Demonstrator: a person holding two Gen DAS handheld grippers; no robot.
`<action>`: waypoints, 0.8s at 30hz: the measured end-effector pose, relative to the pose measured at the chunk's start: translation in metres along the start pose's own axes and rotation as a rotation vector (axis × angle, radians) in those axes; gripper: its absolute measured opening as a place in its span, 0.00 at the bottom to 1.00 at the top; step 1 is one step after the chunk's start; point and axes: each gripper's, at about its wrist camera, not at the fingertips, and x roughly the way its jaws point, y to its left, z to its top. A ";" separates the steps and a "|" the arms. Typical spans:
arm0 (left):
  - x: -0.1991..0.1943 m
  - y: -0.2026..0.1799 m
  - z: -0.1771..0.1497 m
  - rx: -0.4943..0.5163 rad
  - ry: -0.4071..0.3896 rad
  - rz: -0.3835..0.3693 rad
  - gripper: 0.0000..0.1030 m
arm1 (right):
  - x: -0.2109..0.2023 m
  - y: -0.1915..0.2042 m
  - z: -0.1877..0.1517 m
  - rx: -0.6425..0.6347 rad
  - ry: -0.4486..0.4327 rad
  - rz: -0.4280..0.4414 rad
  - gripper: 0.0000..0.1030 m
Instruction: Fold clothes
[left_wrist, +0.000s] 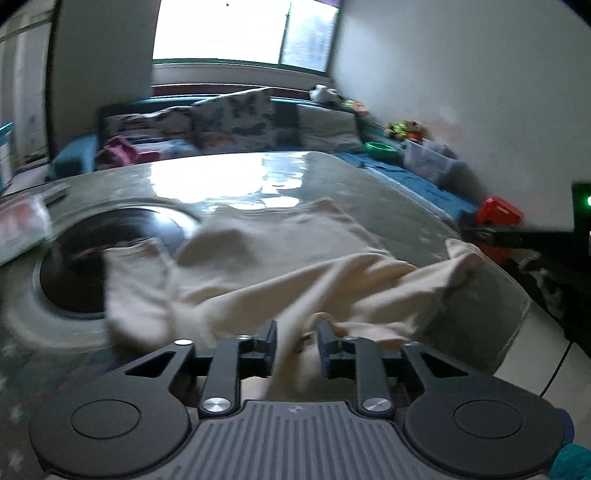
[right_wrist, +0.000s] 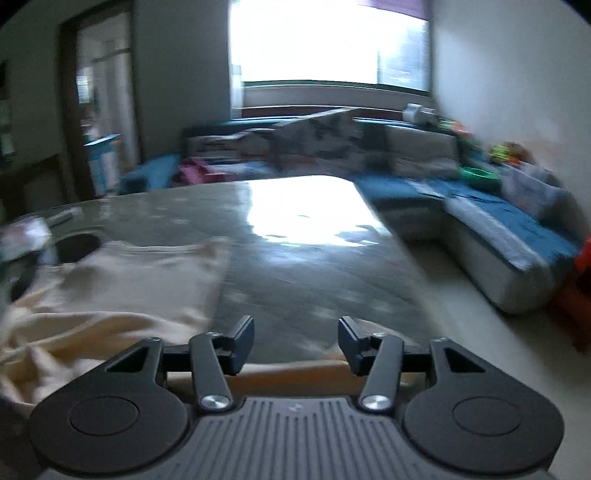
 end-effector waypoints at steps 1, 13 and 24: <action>0.008 -0.005 0.001 0.010 0.011 0.002 0.30 | 0.002 0.012 0.003 -0.020 0.002 0.044 0.53; 0.022 -0.021 -0.013 0.082 0.054 -0.065 0.03 | 0.022 0.098 -0.003 -0.258 0.099 0.295 0.57; -0.014 -0.027 -0.037 0.220 0.021 -0.264 0.05 | -0.005 0.091 -0.031 -0.400 0.297 0.321 0.56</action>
